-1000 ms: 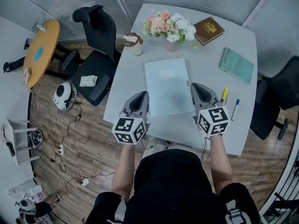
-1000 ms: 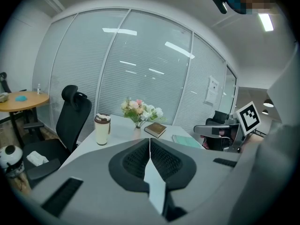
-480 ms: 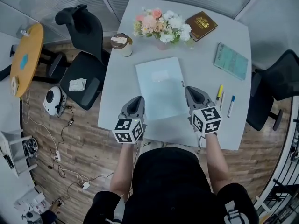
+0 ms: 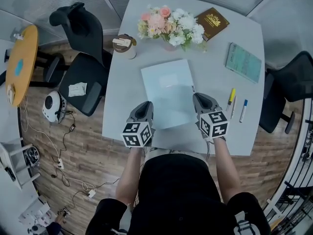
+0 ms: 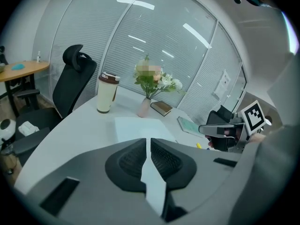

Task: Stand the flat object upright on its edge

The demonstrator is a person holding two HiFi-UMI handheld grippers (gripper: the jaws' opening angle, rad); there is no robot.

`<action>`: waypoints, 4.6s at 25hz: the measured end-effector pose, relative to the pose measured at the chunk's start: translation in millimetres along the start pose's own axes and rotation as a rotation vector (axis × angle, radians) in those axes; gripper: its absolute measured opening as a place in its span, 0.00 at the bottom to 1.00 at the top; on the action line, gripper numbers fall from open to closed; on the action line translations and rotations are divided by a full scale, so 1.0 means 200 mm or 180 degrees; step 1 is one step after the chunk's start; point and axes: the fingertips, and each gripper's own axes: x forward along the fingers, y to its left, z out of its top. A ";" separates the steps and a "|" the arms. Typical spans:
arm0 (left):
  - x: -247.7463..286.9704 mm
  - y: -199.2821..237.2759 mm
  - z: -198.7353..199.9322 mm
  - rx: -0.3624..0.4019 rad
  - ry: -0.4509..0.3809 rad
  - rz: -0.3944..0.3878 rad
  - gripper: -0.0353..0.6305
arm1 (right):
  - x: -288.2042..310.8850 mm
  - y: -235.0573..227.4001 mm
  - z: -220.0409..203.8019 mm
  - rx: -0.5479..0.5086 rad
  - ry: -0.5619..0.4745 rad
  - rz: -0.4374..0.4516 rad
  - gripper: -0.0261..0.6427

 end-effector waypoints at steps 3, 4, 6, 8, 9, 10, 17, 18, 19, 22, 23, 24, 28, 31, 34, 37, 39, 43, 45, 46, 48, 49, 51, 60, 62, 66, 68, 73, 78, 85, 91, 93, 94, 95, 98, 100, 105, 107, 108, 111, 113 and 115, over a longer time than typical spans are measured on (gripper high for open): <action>0.05 0.03 -0.02 -0.0037 0.0062 -0.0020 0.09 | 0.06 -0.02 -0.03 0.0046 0.0073 -0.0021 0.11; 0.07 0.05 -0.02 -0.0048 0.0081 -0.0019 0.09 | 0.08 -0.03 -0.03 0.0053 0.0093 -0.0020 0.12; 0.11 0.07 -0.02 -0.0060 0.0114 -0.0014 0.09 | 0.12 -0.03 -0.02 0.0058 0.0132 -0.0016 0.13; 0.14 0.08 -0.01 -0.0070 0.0136 -0.0025 0.09 | 0.16 -0.05 -0.03 0.0051 0.0168 -0.0026 0.14; 0.16 0.09 -0.01 -0.0069 0.0143 -0.0032 0.09 | 0.17 -0.07 -0.03 0.0049 0.0181 -0.0034 0.14; 0.18 0.09 0.00 -0.0066 0.0147 -0.0038 0.09 | 0.19 -0.08 -0.03 0.0050 0.0190 -0.0041 0.15; 0.28 0.16 0.02 -0.0050 0.0205 -0.0030 0.13 | 0.30 -0.13 -0.01 0.0059 0.0258 -0.0062 0.16; 0.29 0.17 0.02 -0.0059 0.0210 -0.0022 0.15 | 0.32 -0.14 -0.01 0.0051 0.0266 -0.0067 0.16; 0.30 0.18 0.02 -0.0070 0.0214 -0.0013 0.16 | 0.34 -0.15 -0.01 0.0051 0.0277 -0.0069 0.16; 0.32 0.22 0.02 -0.0103 0.0217 0.0037 0.19 | 0.38 -0.17 -0.01 0.0144 0.0307 -0.0058 0.18; 0.33 0.24 0.02 -0.0119 0.0215 0.0056 0.20 | 0.39 -0.17 -0.01 0.0187 0.0313 -0.0051 0.19; 0.34 0.25 0.02 -0.0135 0.0215 0.0075 0.22 | 0.41 -0.18 -0.01 0.0213 0.0318 -0.0050 0.20; 0.38 0.31 0.03 -0.0152 0.0247 0.0111 0.27 | 0.46 -0.22 -0.03 0.0214 0.0367 -0.0098 0.24; 0.41 0.34 0.02 -0.0184 0.0295 0.0106 0.31 | 0.49 -0.25 -0.05 0.0227 0.0422 -0.0126 0.27; 0.45 0.36 0.00 -0.0197 0.0352 0.0083 0.35 | 0.54 -0.28 -0.07 0.0250 0.0488 -0.0144 0.30; 0.47 0.38 -0.01 -0.0229 0.0392 0.0061 0.38 | 0.58 -0.29 -0.08 0.0302 0.0517 -0.0141 0.35; 0.49 0.39 -0.01 -0.0277 0.0387 0.0062 0.38 | 0.60 -0.30 -0.08 0.0338 0.0521 -0.0137 0.37; 0.52 0.41 -0.03 -0.0396 0.0406 0.0043 0.40 | 0.65 -0.32 -0.09 0.0431 0.0541 -0.0139 0.41; 0.54 0.42 -0.03 -0.0453 0.0420 0.0026 0.42 | 0.67 -0.33 -0.09 0.0514 0.0541 -0.0119 0.43; 0.54 0.43 -0.03 -0.0496 0.0419 0.0017 0.42 | 0.68 -0.33 -0.10 0.0552 0.0545 -0.0105 0.44; 0.56 0.44 -0.04 -0.0587 0.0417 -0.0003 0.43 | 0.70 -0.34 -0.10 0.0609 0.0560 -0.0076 0.45; 0.56 0.44 -0.05 -0.0623 0.0418 -0.0011 0.44 | 0.71 -0.34 -0.11 0.0634 0.0568 -0.0061 0.45; 0.58 0.45 -0.05 -0.0674 0.0420 -0.0013 0.44 | 0.73 -0.35 -0.11 0.0688 0.0572 -0.0054 0.46; 0.62 0.46 -0.07 -0.0884 0.0436 -0.0070 0.44 | 0.80 -0.38 -0.14 0.0922 0.0611 -0.0022 0.46; 0.62 0.46 -0.08 -0.0887 0.0453 -0.0085 0.44 | 0.80 -0.38 -0.15 0.0957 0.0621 0.0005 0.45; 0.63 0.47 -0.09 -0.0851 0.0473 -0.0085 0.44 | 0.81 -0.38 -0.16 0.1036 0.0650 0.0049 0.45; 0.64 0.47 -0.09 -0.0832 0.0473 -0.0079 0.44 | 0.82 -0.39 -0.16 0.1064 0.0671 0.0057 0.46; 0.65 0.47 -0.09 -0.0818 0.0475 -0.0059 0.43 | 0.82 -0.39 -0.17 0.1103 0.0688 0.0045 0.44; 0.63 0.46 -0.08 -0.0797 0.0458 -0.0035 0.41 | 0.80 -0.38 -0.16 0.1084 0.0665 0.0035 0.42; 0.59 0.44 -0.10 -0.0733 0.0547 -0.0051 0.40 | 0.74 -0.34 -0.19 0.1069 0.0722 0.0035 0.40; 0.52 0.42 -0.11 -0.0742 0.0500 -0.0028 0.38 | 0.67 -0.30 -0.18 0.0971 0.0706 0.0056 0.39; 0.50 0.40 -0.10 -0.0751 0.0475 -0.0038 0.38 | 0.65 -0.29 -0.17 0.0953 0.0683 0.0065 0.39; 0.49 0.39 -0.09 -0.0748 0.0470 -0.0042 0.37 | 0.64 -0.29 -0.16 0.0943 0.0669 0.0073 0.39; 0.47 0.39 -0.09 -0.0740 0.0467 -0.0045 0.37 | 0.62 -0.28 -0.16 0.0933 0.0652 0.0084 0.39; 0.44 0.36 -0.06 -0.0702 0.0432 -0.0047 0.37 | 0.58 -0.27 -0.13 0.0900 0.0590 0.0106 0.39; 0.41 0.34 -0.04 -0.0655 0.0381 -0.0037 0.36 | 0.55 -0.26 -0.11 0.0880 0.0550 0.0105 0.39; 0.34 0.28 0.01 -0.0519 0.0251 -0.0018 0.36 | 0.48 -0.22 -0.06 0.0804 0.0421 0.0199 0.38; 0.31 0.26 0.03 -0.0465 0.0205 -0.0005 0.35 | 0.44 -0.21 -0.03 0.0766 0.0371 0.0215 0.38; 0.29 0.25 0.04 -0.0443 0.0189 0.0005 0.35 | 0.42 -0.20 -0.03 0.0745 0.0350 0.0225 0.38; 0.23 0.22 0.05 -0.0403 0.0141 0.0040 0.35 | 0.37 -0.17 -0.01 0.0675 0.0300 0.0260 0.38; 0.19 0.20 0.05 -0.0373 0.0104 0.0061 0.35 | 0.34 -0.15 0.00 0.0630 0.0277 0.0265 0.38; 0.16 0.18 0.07 -0.0341 0.0067 0.0084 0.35 | 0.31 -0.14 0.02 0.0585 0.0248 0.0285 0.37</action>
